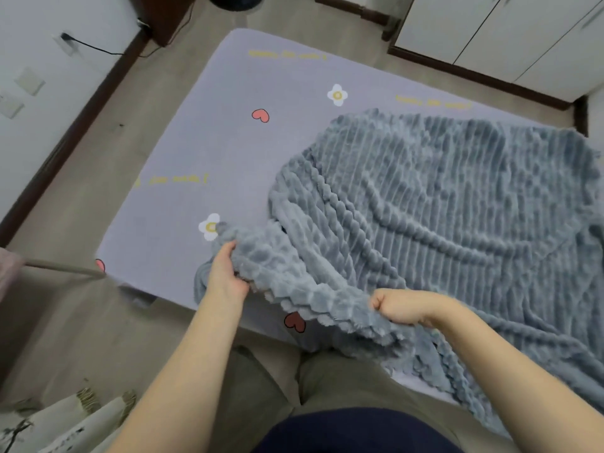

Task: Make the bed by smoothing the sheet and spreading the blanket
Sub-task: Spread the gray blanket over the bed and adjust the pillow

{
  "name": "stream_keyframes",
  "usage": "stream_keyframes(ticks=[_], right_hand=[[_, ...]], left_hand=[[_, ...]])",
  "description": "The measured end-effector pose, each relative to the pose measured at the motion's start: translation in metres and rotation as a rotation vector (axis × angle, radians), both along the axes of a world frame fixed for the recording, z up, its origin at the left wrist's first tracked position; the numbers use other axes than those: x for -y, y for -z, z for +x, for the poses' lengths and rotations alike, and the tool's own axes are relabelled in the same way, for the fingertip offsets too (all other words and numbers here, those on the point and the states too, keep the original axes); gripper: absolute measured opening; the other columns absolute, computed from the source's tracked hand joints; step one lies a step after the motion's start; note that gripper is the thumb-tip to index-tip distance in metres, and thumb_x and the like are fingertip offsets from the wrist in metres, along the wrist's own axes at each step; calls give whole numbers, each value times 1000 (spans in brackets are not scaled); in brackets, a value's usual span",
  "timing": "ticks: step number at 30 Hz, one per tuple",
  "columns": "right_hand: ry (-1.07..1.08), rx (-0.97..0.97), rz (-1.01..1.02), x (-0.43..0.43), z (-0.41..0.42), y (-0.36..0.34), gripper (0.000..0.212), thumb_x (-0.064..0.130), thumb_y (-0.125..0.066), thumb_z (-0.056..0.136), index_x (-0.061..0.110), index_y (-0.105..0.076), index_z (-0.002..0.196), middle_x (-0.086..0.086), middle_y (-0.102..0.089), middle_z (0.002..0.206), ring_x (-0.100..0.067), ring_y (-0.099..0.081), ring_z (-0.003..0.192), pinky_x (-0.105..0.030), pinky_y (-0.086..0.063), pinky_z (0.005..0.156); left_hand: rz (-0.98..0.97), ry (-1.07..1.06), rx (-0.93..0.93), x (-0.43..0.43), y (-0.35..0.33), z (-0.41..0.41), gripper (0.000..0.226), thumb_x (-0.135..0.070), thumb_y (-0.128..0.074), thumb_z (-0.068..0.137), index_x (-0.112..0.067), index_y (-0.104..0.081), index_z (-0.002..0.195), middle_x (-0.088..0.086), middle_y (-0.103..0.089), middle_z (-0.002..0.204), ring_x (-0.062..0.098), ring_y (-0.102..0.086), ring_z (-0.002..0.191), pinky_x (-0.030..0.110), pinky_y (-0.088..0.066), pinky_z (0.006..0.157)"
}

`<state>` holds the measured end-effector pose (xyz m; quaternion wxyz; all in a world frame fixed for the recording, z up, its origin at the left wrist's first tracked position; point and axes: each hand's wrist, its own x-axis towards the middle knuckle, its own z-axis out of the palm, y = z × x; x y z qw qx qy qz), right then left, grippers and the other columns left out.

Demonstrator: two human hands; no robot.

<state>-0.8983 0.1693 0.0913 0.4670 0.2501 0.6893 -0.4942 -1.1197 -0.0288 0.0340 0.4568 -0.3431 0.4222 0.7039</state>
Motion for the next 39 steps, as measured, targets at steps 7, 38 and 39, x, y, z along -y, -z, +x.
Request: stream_keyframes(ticks=[7, 38, 39], right_hand=[[642, -279, 273, 78, -99, 12, 48, 52, -64, 85, 30, -56, 127, 17, -57, 125, -8, -58, 111, -24, -49, 81], [1080, -342, -130, 245, -193, -7, 34, 54, -68, 81, 38, -69, 111, 15, -71, 112, -4, -66, 103, -28, -52, 91], [1048, -293, -23, 240, -193, 0, 33, 50, -69, 82, 33, -70, 110, 11, -72, 109, -8, -68, 100, -34, -53, 91]], left_hand=[[9, 784, -846, 64, -31, -13, 24, -9, -71, 65, -20, -66, 85, -11, -71, 78, -2, -63, 75, 25, -50, 72], [-146, 761, -310, 54, -48, -221, 24, 1, -34, 87, -9, -47, 70, 1, -48, 51, 11, -45, 42, 21, -35, 43], [-101, 746, -370, 58, -60, -227, 24, 5, -34, 85, -6, -53, 76, 5, -53, 62, 14, -51, 54, 23, -39, 52]])
